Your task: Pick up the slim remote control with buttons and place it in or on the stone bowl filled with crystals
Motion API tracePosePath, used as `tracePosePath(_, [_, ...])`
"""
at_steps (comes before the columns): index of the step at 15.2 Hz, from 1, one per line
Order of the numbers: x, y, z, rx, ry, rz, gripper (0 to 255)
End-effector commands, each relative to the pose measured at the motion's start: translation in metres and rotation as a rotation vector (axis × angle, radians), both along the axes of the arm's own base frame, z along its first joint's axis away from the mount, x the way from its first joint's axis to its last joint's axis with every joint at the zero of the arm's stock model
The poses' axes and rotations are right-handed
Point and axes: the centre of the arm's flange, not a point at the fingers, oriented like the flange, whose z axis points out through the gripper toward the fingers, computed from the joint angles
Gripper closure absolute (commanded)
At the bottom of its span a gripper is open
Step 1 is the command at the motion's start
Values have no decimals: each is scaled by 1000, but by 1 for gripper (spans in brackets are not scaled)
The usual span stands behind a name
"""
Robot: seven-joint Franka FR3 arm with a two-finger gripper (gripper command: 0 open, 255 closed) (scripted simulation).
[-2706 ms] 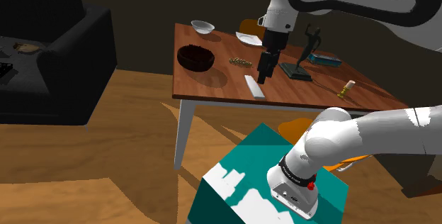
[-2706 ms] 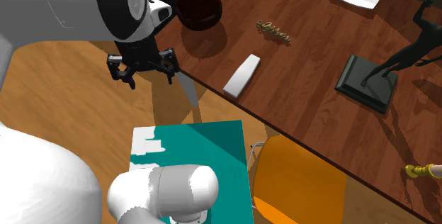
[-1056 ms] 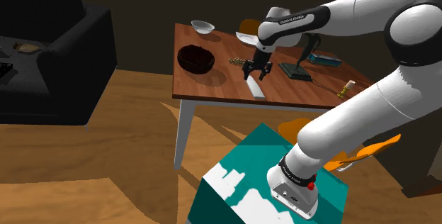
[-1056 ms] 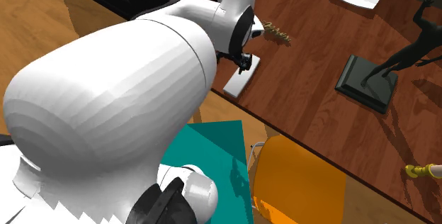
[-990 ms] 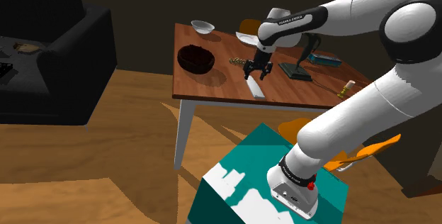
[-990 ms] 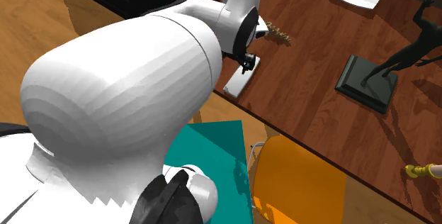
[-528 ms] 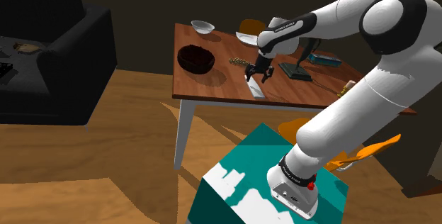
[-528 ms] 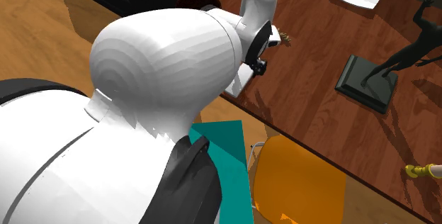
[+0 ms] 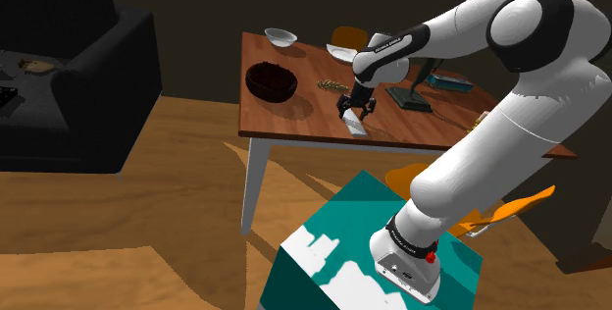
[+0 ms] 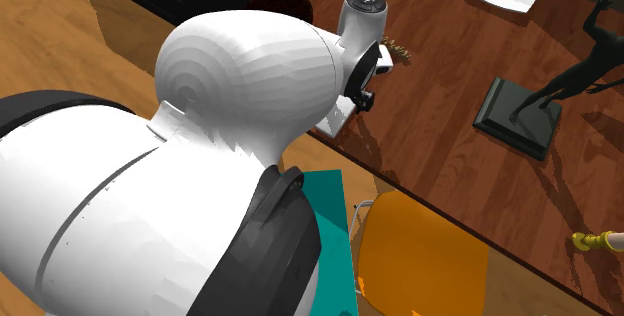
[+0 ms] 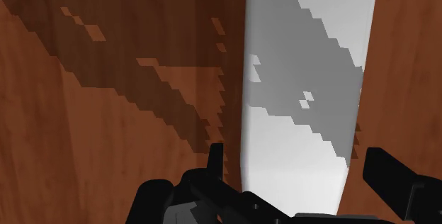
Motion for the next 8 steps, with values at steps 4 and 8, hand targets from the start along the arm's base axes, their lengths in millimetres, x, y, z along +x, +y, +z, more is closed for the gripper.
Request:
tracePosePath(4, [0,0,-1,0,0,0,0])
tracePosePath(8, [0,0,-1,0,0,0,255])
